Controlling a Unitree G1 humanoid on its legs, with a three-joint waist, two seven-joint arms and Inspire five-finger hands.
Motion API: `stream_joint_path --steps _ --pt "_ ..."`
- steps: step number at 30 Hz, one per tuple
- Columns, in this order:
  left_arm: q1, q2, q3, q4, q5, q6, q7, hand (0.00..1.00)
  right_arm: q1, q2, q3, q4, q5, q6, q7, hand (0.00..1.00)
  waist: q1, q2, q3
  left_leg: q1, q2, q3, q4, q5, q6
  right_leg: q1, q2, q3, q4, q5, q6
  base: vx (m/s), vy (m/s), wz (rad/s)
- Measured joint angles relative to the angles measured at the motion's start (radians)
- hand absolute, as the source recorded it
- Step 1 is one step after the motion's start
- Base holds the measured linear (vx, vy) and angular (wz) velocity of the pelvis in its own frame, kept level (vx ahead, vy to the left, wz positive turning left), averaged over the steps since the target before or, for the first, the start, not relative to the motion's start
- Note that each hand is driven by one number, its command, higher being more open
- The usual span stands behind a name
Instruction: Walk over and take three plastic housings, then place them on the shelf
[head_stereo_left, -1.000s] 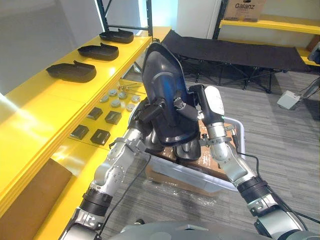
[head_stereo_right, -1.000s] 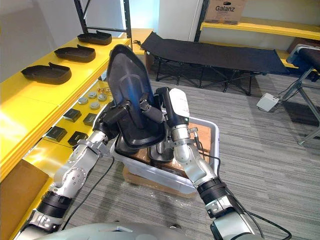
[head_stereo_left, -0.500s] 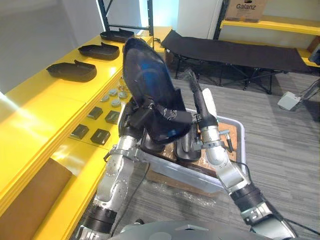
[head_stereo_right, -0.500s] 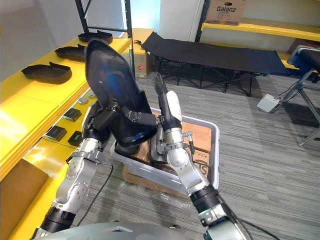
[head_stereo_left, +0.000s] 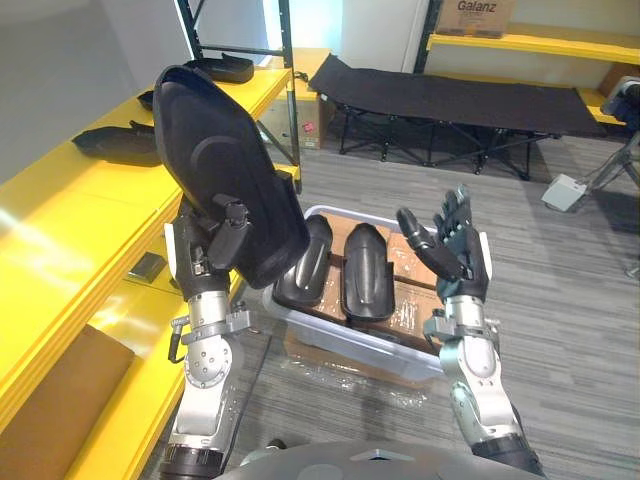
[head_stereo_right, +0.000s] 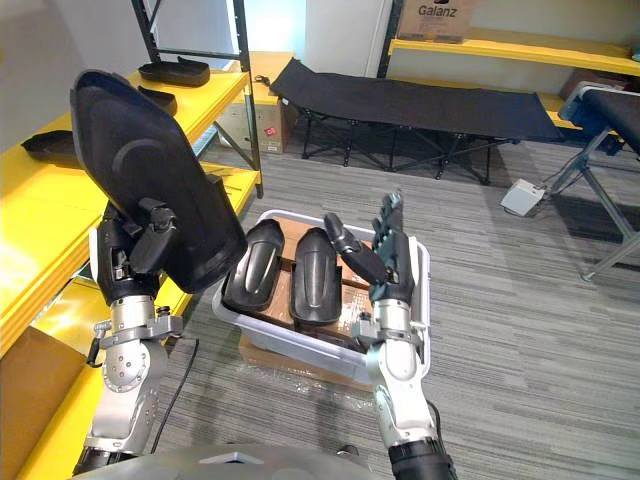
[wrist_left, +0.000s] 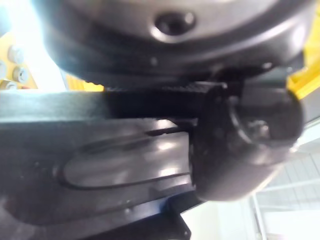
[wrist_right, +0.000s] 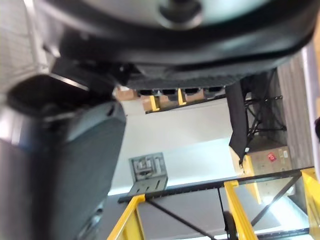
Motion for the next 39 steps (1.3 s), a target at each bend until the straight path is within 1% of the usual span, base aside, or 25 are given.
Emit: stream_joint_path --steps 4,6,8,10,12,14,15,18,19,20,21,22,23,24,25,26,28,29,32,34,35,36,37,39 --pt "0.026 -0.006 0.019 -0.007 -0.010 -0.021 -0.008 0.00 0.068 0.001 -0.055 0.000 0.000 0.004 0.004 1.00 -0.009 0.000 0.000 0.003 0.002 0.020 0.000 -0.006 -0.003 -0.010 0.002 0.020 0.000 0.000 0.000 0.04 0.010 -0.15" --pt "0.042 -0.014 0.028 -0.023 -0.015 -0.021 -0.026 0.00 0.099 0.001 -0.091 0.006 0.000 0.011 0.007 1.00 -0.013 -0.002 0.001 0.003 0.002 0.023 0.000 -0.008 -0.003 -0.011 0.002 0.022 0.000 0.000 0.000 0.03 0.013 -0.05" --pt "0.070 -0.015 0.047 -0.059 -0.041 -0.021 -0.036 0.00 0.100 0.001 -0.097 0.014 0.000 0.013 0.020 1.00 -0.025 -0.001 0.002 0.005 0.002 0.031 0.000 -0.011 -0.004 -0.015 0.002 0.031 0.000 0.000 0.000 0.02 0.013 -0.11" --pt "0.074 -0.015 0.061 -0.077 -0.053 -0.021 -0.038 0.00 0.100 0.002 -0.095 0.016 0.002 0.014 0.031 1.00 -0.026 -0.001 0.002 0.006 0.003 0.033 0.000 -0.012 -0.004 -0.015 0.003 0.033 0.000 0.000 0.000 0.01 0.005 -0.04" --pt "0.076 -0.015 0.079 -0.088 -0.052 -0.021 -0.033 0.00 0.094 0.001 -0.090 0.026 0.020 0.014 0.062 1.00 -0.022 -0.001 0.002 0.006 0.003 0.032 0.000 -0.012 -0.004 -0.014 0.003 0.031 0.000 0.000 0.000 0.00 0.005 0.03" --pt "0.082 -0.016 0.104 -0.107 -0.050 -0.021 -0.016 0.00 0.086 0.000 -0.071 0.048 0.038 0.015 0.097 1.00 -0.013 0.001 0.006 0.001 0.003 0.019 0.000 -0.016 -0.004 -0.011 0.003 0.018 0.000 -0.001 0.000 -0.01 0.011 0.15" --pt "0.094 -0.016 0.117 -0.122 -0.051 -0.019 -0.005 0.00 0.082 0.000 -0.058 0.067 0.056 0.024 0.122 1.00 -0.003 0.001 0.006 -0.002 0.003 0.003 0.000 -0.018 -0.006 -0.006 0.003 0.005 0.000 -0.004 0.000 0.00 0.011 0.38" --pt "0.135 -0.023 0.160 -0.157 -0.051 -0.014 0.014 0.00 0.063 -0.005 -0.016 0.105 0.062 0.044 0.159 1.00 0.010 0.001 0.008 -0.031 0.000 -0.064 0.000 -0.013 -0.004 0.009 0.001 -0.061 0.000 -0.016 0.004 0.01 0.007 0.65" --pt "0.164 -0.041 0.192 -0.174 -0.053 -0.014 0.012 0.00 0.047 -0.009 0.016 0.110 0.047 0.057 0.170 1.00 0.031 0.001 0.014 -0.048 -0.001 -0.109 0.000 -0.005 -0.002 0.020 0.002 -0.106 0.000 -0.022 0.006 0.02 0.002 0.86" --pt "0.179 -0.049 0.203 -0.181 -0.053 -0.014 0.010 0.00 0.037 -0.010 0.030 0.116 0.033 0.059 0.172 1.00 0.036 0.000 0.018 -0.054 -0.002 -0.129 0.000 0.001 -0.005 0.027 0.002 -0.128 0.001 -0.026 0.006 0.02 0.003 1.04" --pt "0.206 -0.065 0.226 -0.188 -0.054 -0.014 0.006 0.00 0.013 -0.012 0.058 0.132 -0.004 0.066 0.173 1.00 0.053 0.000 0.029 -0.061 -0.002 -0.157 0.000 0.008 0.000 0.046 0.000 -0.169 0.005 -0.034 0.008 0.02 0.009 0.81" --pt "0.220 -0.068 0.236 -0.188 -0.055 -0.014 0.003 0.00 0.001 -0.014 0.065 0.137 -0.016 0.073 0.173 1.00 0.060 -0.001 0.030 -0.070 -0.001 -0.164 0.000 0.005 0.003 0.054 -0.002 -0.192 0.005 -0.038 0.009 0.02 0.033 1.09" --pt "0.239 -0.067 0.251 -0.188 -0.073 -0.014 -0.011 0.00 -0.021 -0.019 0.086 0.143 -0.049 0.082 0.174 1.00 0.071 -0.005 0.041 -0.088 0.013 -0.121 0.019 -0.008 0.012 0.074 -0.006 -0.250 0.006 -0.044 0.013 0.02 0.034 1.28" --pt "0.239 -0.066 0.254 -0.188 -0.103 -0.014 -0.036 0.00 -0.034 -0.025 0.088 0.142 -0.077 0.082 0.169 1.00 0.070 -0.004 0.056 -0.114 0.045 -0.030 0.073 -0.019 0.017 0.097 -0.008 -0.312 0.010 -0.045 0.013 0.02 0.043 1.91" --pt "0.238 -0.066 0.247 -0.187 -0.126 -0.015 -0.064 0.00 -0.046 -0.051 0.087 0.142 -0.102 0.084 0.163 1.00 0.063 0.004 0.071 -0.144 0.095 0.087 0.152 -0.019 0.023 0.119 -0.013 -0.390 0.032 -0.050 0.013 0.01 0.048 1.96" --pt "0.238 -0.066 0.244 -0.187 -0.133 -0.015 -0.081 0.00 -0.052 -0.075 0.087 0.142 -0.119 0.087 0.152 1.00 0.061 0.010 0.075 -0.160 0.112 0.140 0.182 -0.010 0.023 0.132 -0.025 -0.437 0.058 -0.062 0.016 0.02 0.131 1.74" --pt "0.238 -0.059 0.246 -0.187 -0.137 -0.019 -0.090 0.00 -0.066 -0.088 0.084 0.141 -0.117 0.094 0.139 1.00 0.077 0.007 0.088 -0.159 0.080 0.111 0.182 -0.009 0.033 0.145 -0.064 -0.478 0.113 -0.088 0.029 0.04 0.230 0.90" --pt "0.237 -0.052 0.251 -0.187 -0.142 -0.019 -0.084 0.00 -0.069 -0.081 0.083 0.141 -0.116 0.093 0.139 1.00 0.081 0.004 0.089 -0.158 0.068 0.107 0.179 -0.012 0.039 0.146 -0.073 -0.478 0.124 -0.091 0.033 0.04 0.196 0.34" --pt "0.235 -0.048 0.255 -0.187 -0.151 -0.019 -0.082 0.00 -0.064 -0.068 0.082 0.140 -0.117 0.092 0.144 1.00 0.080 0.002 0.090 -0.154 0.035 0.112 0.165 -0.018 0.055 0.144 -0.100 -0.469 0.128 -0.092 0.033 0.02 0.112 0.01" --pt "0.233 -0.048 0.234 -0.187 -0.165 -0.019 -0.091 0.00 -0.041 -0.067 0.080 0.140 -0.120 0.092 0.141 1.00 0.072 0.002 0.091 -0.156 0.023 0.095 0.165 -0.022 0.063 0.145 -0.106 -0.421 0.128 -0.094 0.029 0.01 0.111 0.15" --pt "0.225 -0.045 0.221 -0.186 -0.165 -0.019 -0.107 0.00 -0.012 -0.064 0.076 0.131 -0.118 0.092 0.138 1.00 0.056 -0.003 0.094 -0.157 0.012 0.068 0.154 -0.020 0.068 0.151 -0.105 -0.395 0.129 -0.111 0.006 -0.02 0.084 0.57" --pt "0.218 -0.041 0.202 -0.185 -0.164 -0.019 -0.117 0.00 0.015 -0.063 0.068 0.125 -0.118 0.091 0.137 1.00 0.044 -0.009 0.096 -0.158 -0.003 0.039 0.132 -0.011 0.078 0.158 -0.105 -0.393 0.133 -0.136 -0.005 -0.03 0.054 0.70" --pt "0.216 -0.038 0.192 -0.184 -0.163 -0.019 -0.122 0.00 0.026 -0.063 0.062 0.123 -0.118 0.090 0.136 1.00 0.041 -0.012 0.098 -0.159 -0.012 0.025 0.119 -0.002 0.081 0.160 -0.105 -0.390 0.136 -0.154 -0.003 -0.03 0.009 0.56" --pt "0.218 -0.037 0.187 -0.175 -0.163 -0.019 -0.130 0.00 0.028 -0.064 0.055 0.123 -0.118 0.090 0.134 1.00 0.042 -0.007 0.103 -0.161 -0.018 0.007 0.103 0.010 0.076 0.161 -0.104 -0.391 0.148 -0.171 0.010 -0.04 -0.031 0.34"
